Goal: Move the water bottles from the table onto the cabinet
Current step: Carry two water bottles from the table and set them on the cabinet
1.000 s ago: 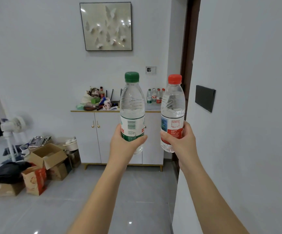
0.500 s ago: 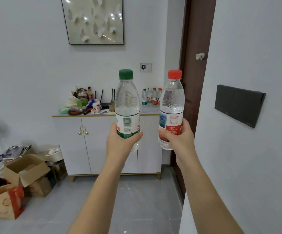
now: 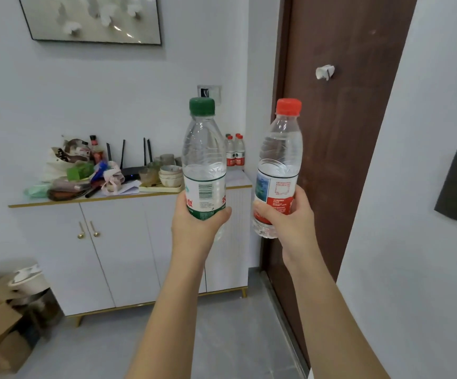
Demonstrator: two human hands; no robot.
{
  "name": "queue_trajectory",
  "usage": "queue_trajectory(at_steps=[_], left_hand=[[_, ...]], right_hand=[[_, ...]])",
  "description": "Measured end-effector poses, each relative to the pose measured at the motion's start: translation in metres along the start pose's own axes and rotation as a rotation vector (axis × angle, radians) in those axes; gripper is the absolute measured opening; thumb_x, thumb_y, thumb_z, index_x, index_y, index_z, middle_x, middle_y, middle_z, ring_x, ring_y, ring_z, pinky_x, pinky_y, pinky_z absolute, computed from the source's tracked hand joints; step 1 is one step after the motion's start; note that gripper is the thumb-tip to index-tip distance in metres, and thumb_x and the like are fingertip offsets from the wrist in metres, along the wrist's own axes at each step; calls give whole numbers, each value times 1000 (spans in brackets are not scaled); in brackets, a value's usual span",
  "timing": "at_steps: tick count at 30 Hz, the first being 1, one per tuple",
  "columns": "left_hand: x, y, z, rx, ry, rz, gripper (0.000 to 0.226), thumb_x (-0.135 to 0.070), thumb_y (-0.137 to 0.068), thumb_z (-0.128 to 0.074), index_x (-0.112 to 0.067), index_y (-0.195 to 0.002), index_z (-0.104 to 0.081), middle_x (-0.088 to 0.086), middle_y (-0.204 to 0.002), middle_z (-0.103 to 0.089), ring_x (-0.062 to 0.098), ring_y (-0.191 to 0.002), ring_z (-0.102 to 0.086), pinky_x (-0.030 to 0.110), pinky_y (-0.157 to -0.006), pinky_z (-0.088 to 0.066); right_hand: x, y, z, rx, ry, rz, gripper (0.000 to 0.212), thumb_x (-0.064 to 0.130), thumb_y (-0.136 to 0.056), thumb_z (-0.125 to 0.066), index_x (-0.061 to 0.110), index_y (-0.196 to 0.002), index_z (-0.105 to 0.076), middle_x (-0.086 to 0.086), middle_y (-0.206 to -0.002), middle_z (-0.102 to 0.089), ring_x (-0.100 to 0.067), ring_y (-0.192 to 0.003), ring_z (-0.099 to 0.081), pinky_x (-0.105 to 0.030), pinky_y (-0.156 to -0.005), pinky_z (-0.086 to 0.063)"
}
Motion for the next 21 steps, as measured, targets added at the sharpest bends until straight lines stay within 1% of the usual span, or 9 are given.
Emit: queue_trajectory(at_steps=[2, 4, 6, 9, 11, 14, 15, 18, 21], left_hand=[[15, -22, -5, -1, -6, 15, 55, -8, -69, -81, -20, -117, -57, -3, -105, -69, 16, -95, -66, 36, -77, -55], [29, -46, -11, -5, -7, 27, 56, -7, -69, -81, -21, -117, -56, -5, -104, -68, 13, -95, -65, 30, -75, -53], [45, -72, -18, -7, -4, 28, 58, -7, -69, -81, -20, -119, -56, -5, -106, -68, 12, -97, -65, 25, -74, -51], [67, -113, -31, -21, -12, 26, 60, -7, -69, -81, -19, -121, -55, -5, -107, -67, 11, -98, -64, 23, -74, -50], [83, -144, -43, -27, -6, 6, 59, -5, -70, -81, -19, -121, -55, -5, -106, -67, 10, -97, -64, 19, -70, -50], [99, -196, -62, -39, -17, 13, 57, -5, -71, -80, -20, -119, -54, -4, -106, -67, 13, -96, -64, 14, -57, -49], [110, -236, -79, -57, -18, 10, 56, -6, -71, -80, -20, -118, -54, -3, -106, -67, 14, -96, -64, 14, -55, -49], [128, -297, -99, -106, -24, -7, 56, -5, -69, -82, -18, -116, -55, -3, -105, -68, 14, -97, -65, 20, -68, -51], [131, -300, -100, -103, -26, -30, 53, -4, -70, -81, -19, -113, -55, -3, -104, -67, 12, -96, -65, 23, -74, -52]], right_hand=[[-14, -22, -6, -14, -6, -3, 62, 6, -77, -79, 27, -128, -51, 13, -111, -64, -2, -97, -64, -9, -64, -52], [-30, -45, -10, -17, -13, -8, 60, 4, -77, -79, 27, -126, -53, 13, -110, -65, -1, -95, -65, -9, -64, -51], [-46, -71, -17, -9, -11, -4, 59, 5, -76, -80, 28, -124, -53, 12, -111, -66, -2, -97, -66, -12, -67, -53], [-73, -114, -26, 5, 1, -8, 58, 7, -77, -80, 27, -124, -54, 11, -112, -66, -4, -100, -66, -15, -71, -55], [-93, -147, -33, 23, -13, -5, 57, 5, -77, -79, 27, -122, -54, 14, -109, -66, 1, -94, -67, -12, -68, -54], [-112, -206, -45, 43, -26, -3, 60, 3, -75, -80, 27, -123, -54, 14, -108, -66, 3, -91, -66, -10, -68, -53], [-125, -251, -53, 49, -19, -1, 60, 3, -75, -80, 28, -123, -54, 14, -108, -66, 2, -92, -67, -11, -69, -53], [-145, -319, -69, 101, -4, 5, 61, 3, -75, -81, 27, -125, -55, 11, -111, -67, -3, -98, -67, -15, -72, -54], [-151, -324, -68, 81, 0, 26, 57, 3, -74, -81, 33, -115, -56, 14, -106, -68, 1, -93, -68, -14, -70, -53]])
Point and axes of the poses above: each hand's wrist, its own y-axis away from the middle knuckle, its own z-axis out of the back of the hand, x = y × z, the point moved 3 cm from there along -y, towards the middle knuckle
